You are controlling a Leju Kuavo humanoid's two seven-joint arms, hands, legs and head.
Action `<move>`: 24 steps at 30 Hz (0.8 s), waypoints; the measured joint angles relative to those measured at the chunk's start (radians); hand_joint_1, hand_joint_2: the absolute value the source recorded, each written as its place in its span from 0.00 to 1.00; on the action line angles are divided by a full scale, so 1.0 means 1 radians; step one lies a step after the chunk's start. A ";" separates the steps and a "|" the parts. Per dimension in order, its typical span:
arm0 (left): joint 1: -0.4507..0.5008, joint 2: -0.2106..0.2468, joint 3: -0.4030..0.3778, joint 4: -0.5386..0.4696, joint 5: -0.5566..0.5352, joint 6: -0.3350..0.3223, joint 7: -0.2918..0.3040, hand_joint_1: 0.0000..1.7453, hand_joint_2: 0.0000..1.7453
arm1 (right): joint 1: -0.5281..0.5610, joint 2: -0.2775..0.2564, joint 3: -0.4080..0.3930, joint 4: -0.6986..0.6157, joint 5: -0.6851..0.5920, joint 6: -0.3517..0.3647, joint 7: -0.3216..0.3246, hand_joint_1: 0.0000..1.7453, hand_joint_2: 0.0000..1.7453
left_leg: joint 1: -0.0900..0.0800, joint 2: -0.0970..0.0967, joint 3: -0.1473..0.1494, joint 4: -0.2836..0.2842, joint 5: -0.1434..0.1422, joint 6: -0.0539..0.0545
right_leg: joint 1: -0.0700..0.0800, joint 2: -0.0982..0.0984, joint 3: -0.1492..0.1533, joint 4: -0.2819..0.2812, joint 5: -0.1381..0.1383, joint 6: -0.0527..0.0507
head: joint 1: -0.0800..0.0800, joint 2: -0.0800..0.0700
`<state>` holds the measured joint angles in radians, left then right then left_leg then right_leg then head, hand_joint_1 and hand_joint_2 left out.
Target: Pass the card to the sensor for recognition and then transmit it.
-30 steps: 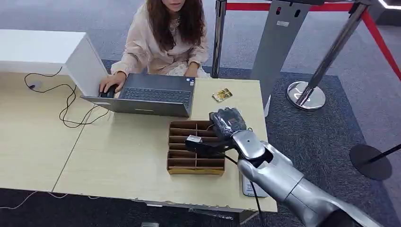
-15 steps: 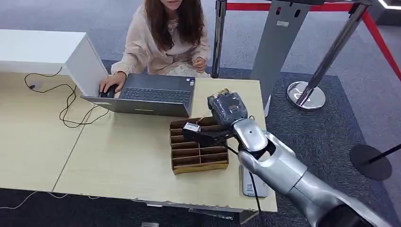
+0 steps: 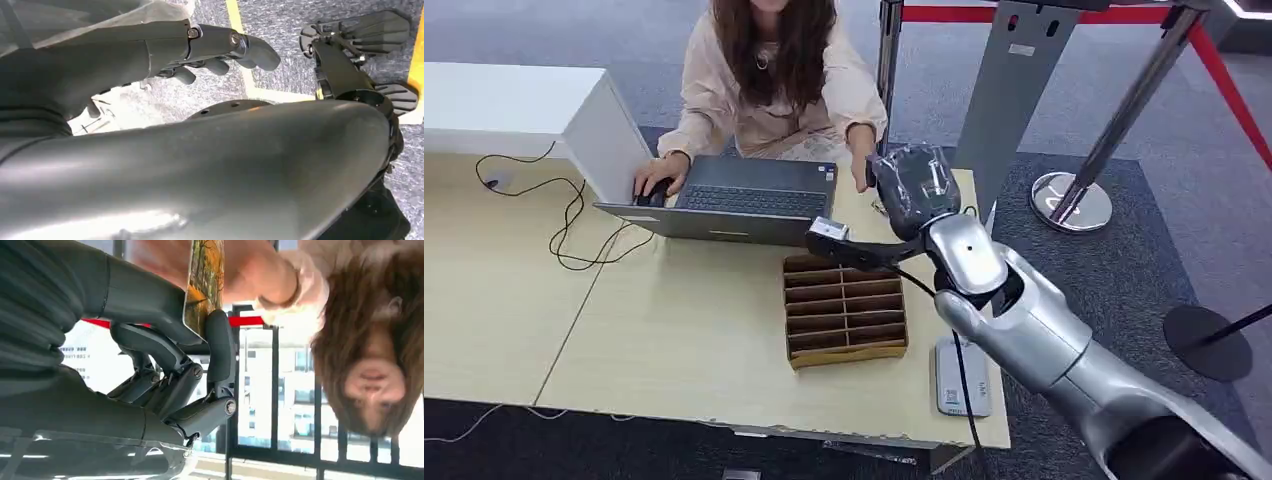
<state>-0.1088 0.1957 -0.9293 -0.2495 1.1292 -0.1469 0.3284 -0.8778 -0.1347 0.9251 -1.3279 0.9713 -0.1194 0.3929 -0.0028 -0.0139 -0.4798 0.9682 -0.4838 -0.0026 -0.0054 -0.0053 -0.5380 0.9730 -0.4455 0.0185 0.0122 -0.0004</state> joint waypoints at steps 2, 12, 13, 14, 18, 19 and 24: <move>-0.002 -0.002 -0.001 0.000 -0.013 0.000 0.002 0.00 0.00 | -0.010 0.003 -0.003 -0.005 -0.018 -0.023 -0.011 0.89 1.00 | 0.000 0.000 0.000 0.000 0.000 0.000 | 0.000 0.000 0.000 0.000 0.000 0.000 | 0.000 0.000; -0.050 -0.012 -0.006 -0.001 -0.071 0.004 0.033 0.00 0.00 | -0.071 0.092 -0.006 0.062 -0.100 -0.069 -0.084 0.94 1.00 | 0.000 0.000 0.000 0.000 0.001 -0.001 | 0.000 0.000 0.000 0.001 0.000 0.000 | 0.000 0.000; -0.056 -0.014 -0.007 -0.001 -0.078 0.004 0.036 0.00 0.00 | -0.081 0.108 -0.003 0.081 -0.108 -0.072 -0.093 0.93 1.00 | 0.000 0.000 0.000 0.000 0.001 -0.001 | 0.000 0.000 0.000 0.001 0.000 0.000 | 0.000 0.000; -0.061 -0.016 -0.007 -0.002 -0.083 0.005 0.037 0.00 0.00 | -0.088 0.120 0.001 0.099 -0.113 -0.073 -0.097 0.87 1.00 | 0.000 0.000 0.000 0.000 0.001 -0.001 | 0.000 0.000 0.000 0.001 0.000 0.000 | 0.000 0.000; -0.076 -0.025 -0.008 -0.002 -0.098 0.006 0.040 0.00 0.00 | -0.098 0.162 0.008 0.154 -0.135 -0.073 -0.112 0.01 1.00 | 0.000 0.000 0.000 0.000 0.001 -0.001 | 0.000 0.000 0.000 0.001 0.000 0.000 | 0.000 0.000; -0.079 -0.027 -0.008 -0.002 -0.100 0.010 0.041 0.00 0.00 | -0.098 0.170 0.009 0.166 -0.142 -0.073 -0.115 0.00 1.00 | 0.000 0.000 0.000 0.000 0.001 -0.001 | 0.000 0.000 0.000 0.001 0.000 0.000 | 0.000 0.000; -0.089 -0.038 -0.008 -0.006 -0.116 0.024 0.042 0.00 0.00 | -0.097 0.210 0.019 0.229 -0.161 -0.090 -0.124 0.00 0.00 | 0.000 0.000 0.000 0.000 0.001 -0.001 | 0.000 0.000 0.000 0.001 0.000 0.000 | 0.000 0.000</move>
<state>-0.1980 0.1579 -0.9369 -0.2556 1.0132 -0.1224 0.3700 -0.9751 0.0752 0.9442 -1.0986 0.8106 -0.2094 0.2689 -0.0026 -0.0143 -0.4801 0.9682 -0.4830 -0.0039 -0.0051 -0.0053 -0.5383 0.9742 -0.4454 0.0182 0.0122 -0.0004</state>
